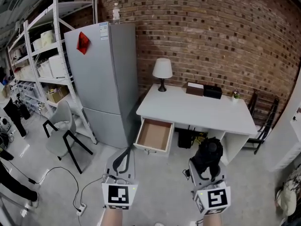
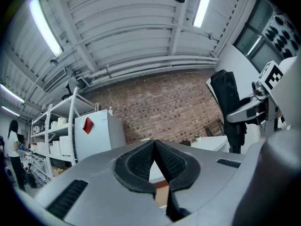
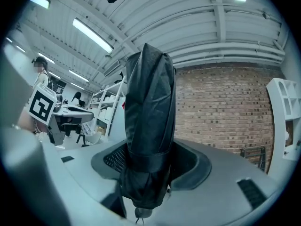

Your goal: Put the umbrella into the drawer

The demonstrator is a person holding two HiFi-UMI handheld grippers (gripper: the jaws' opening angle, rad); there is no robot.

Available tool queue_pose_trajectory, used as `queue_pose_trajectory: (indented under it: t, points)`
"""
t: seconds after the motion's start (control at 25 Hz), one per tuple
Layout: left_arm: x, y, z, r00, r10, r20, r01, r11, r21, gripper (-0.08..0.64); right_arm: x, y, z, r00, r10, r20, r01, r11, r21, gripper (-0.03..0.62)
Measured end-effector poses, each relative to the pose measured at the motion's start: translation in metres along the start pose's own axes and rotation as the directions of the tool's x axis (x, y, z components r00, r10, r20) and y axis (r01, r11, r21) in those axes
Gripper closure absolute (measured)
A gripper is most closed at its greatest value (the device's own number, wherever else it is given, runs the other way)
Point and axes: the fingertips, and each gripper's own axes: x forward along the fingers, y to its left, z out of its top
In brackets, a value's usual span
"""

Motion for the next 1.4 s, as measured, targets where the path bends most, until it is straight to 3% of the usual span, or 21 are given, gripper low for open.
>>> queue_pose_trajectory:
  t: [0.52, 0.76, 1.04, 1.4]
  points:
    - [0.046, -0.015, -0.014, 1.000, -0.013, -0.019, 0.014, 1.000, 0.026, 0.558, 0.016, -0.042, -0.035, 0.998, -0.048, -0.050, 0.050, 0.997, 0.052, 0.348]
    - [0.071, 0.003, -0.032, 1.000, -0.005, -0.022, 0.006, 1.000, 0.017, 0.558, 0.050, -0.037, -0.043, 0.998, -0.037, -0.055, 0.039, 0.999, 0.035, 0.348]
    - [0.119, 0.046, -0.068, 0.999, 0.006, -0.045, -0.006, 1.000, -0.006, 0.558, 0.121, -0.025, -0.054, 0.996, -0.011, -0.085, 0.013, 1.000, 0.021, 0.348]
    - [0.218, 0.114, -0.127, 0.997, -0.012, -0.081, 0.010, 1.000, -0.019, 0.558, 0.256, -0.012, -0.073, 0.992, 0.020, -0.123, -0.018, 1.000, 0.022, 0.348]
